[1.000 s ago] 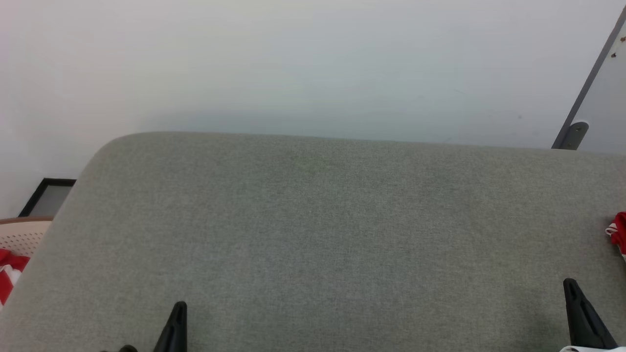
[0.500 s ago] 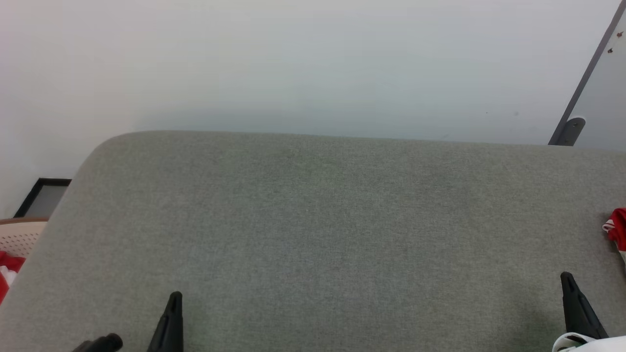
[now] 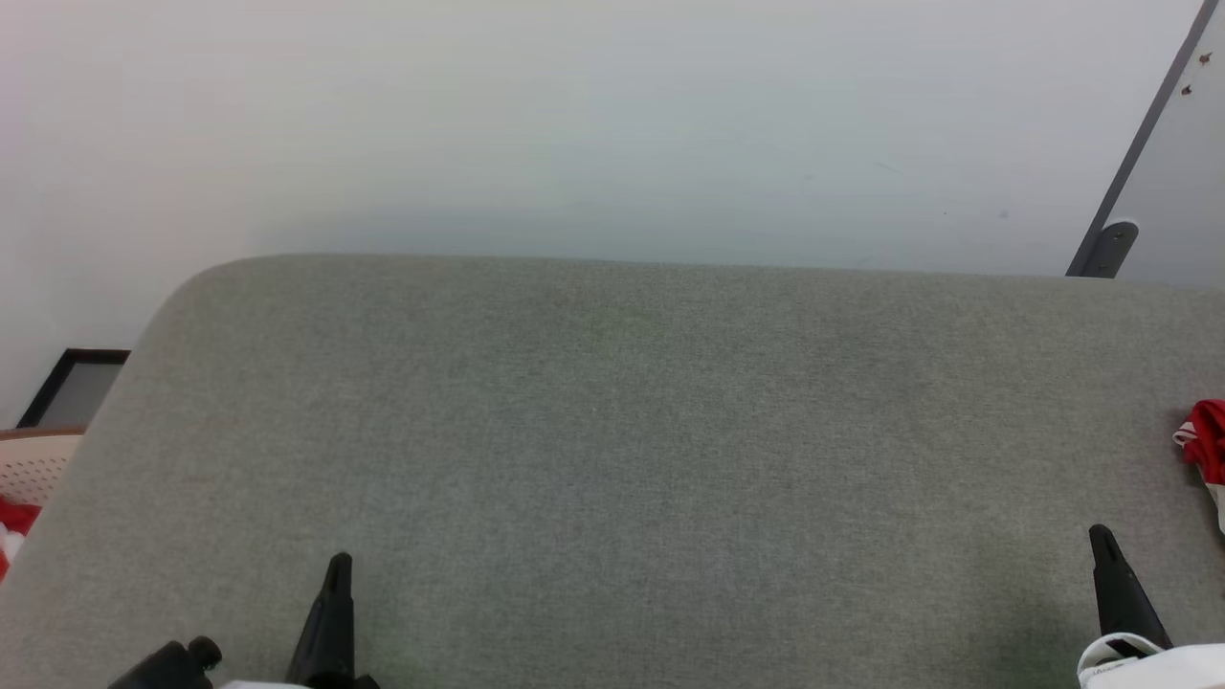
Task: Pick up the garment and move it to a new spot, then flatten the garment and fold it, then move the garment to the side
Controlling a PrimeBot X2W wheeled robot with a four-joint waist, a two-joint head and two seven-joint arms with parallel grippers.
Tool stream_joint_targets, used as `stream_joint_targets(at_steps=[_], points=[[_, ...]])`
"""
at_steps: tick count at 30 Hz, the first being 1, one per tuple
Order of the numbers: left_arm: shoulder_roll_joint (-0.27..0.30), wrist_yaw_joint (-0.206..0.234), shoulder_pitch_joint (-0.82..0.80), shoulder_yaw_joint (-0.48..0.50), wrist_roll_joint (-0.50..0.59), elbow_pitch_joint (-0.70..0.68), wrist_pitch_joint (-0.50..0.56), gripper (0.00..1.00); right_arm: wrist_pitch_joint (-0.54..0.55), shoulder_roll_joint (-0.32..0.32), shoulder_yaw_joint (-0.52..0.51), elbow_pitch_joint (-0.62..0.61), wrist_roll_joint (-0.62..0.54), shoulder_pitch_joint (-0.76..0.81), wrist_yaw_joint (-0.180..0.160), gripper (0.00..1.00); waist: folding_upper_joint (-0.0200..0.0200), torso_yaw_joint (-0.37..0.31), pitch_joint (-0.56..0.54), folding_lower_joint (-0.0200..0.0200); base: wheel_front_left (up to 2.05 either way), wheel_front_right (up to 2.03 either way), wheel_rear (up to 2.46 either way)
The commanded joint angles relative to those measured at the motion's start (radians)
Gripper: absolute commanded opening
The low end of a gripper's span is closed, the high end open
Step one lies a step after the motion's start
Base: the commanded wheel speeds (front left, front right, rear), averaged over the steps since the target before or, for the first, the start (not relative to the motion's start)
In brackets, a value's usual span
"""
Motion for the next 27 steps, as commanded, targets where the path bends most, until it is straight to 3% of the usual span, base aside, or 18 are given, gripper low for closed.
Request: stream_joint_targets(at_steps=[1,27], points=[[0.003,-0.001,-0.027,0.005,-0.035,-0.007,0.008,0.0,0.008,-0.001,-0.008,-0.009,0.031,-0.032,0.0,0.0,0.0,-0.001,0.001,0.0,0.0,0.0,0.0],[-0.01,-0.002,-0.089,0.026,-0.331,0.031,0.088,0.0,0.09,0.049,-0.03,0.008,0.288,-0.072,-0.001,0.0,0.0,-0.02,0.015,0.0,0.0,0.0,0.0]])
